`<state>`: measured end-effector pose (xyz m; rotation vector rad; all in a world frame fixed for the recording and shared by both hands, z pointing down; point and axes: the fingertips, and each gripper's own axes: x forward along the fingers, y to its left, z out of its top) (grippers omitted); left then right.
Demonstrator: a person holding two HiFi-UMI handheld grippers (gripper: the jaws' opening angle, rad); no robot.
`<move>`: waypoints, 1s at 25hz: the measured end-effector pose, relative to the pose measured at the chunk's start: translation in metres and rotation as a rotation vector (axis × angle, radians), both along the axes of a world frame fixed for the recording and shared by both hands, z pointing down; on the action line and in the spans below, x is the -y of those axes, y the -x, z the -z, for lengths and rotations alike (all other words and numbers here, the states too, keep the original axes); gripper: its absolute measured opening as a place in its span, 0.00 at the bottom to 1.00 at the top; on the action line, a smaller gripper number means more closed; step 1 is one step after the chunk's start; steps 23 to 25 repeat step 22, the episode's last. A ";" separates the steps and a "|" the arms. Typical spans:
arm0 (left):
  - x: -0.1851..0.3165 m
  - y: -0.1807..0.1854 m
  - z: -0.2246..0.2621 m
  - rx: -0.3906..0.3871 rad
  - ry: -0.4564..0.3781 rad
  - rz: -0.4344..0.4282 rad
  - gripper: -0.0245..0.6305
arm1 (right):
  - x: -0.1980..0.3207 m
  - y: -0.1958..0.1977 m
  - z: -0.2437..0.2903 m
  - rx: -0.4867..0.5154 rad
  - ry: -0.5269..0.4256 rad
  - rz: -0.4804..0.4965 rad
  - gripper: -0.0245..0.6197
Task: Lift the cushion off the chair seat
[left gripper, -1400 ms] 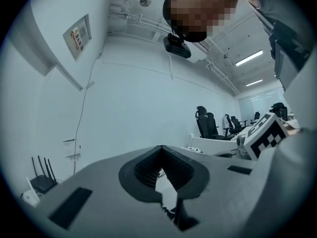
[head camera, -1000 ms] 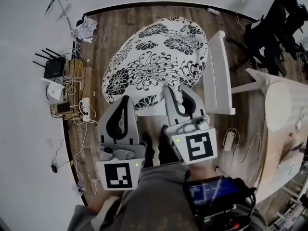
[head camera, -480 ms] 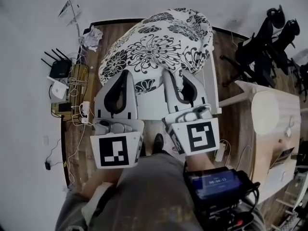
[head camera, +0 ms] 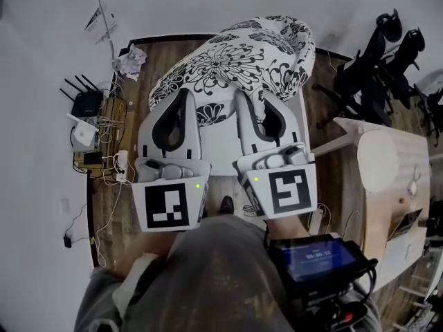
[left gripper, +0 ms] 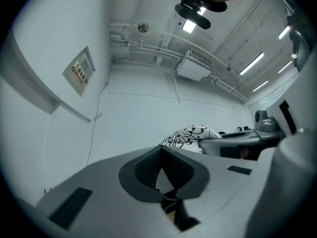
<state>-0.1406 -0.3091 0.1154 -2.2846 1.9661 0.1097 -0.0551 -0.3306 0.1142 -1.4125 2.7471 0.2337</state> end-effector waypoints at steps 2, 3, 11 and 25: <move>0.000 -0.001 0.002 -0.002 -0.003 -0.003 0.05 | -0.001 -0.001 0.003 0.005 -0.005 -0.002 0.09; -0.001 -0.002 0.002 -0.003 -0.005 -0.004 0.05 | -0.001 -0.001 0.003 0.006 -0.007 -0.003 0.09; -0.004 -0.004 -0.002 -0.009 0.004 -0.017 0.05 | -0.006 -0.001 0.002 -0.001 -0.018 -0.009 0.09; -0.009 -0.002 -0.002 -0.013 0.005 -0.019 0.05 | -0.012 0.002 0.001 -0.009 -0.009 -0.010 0.09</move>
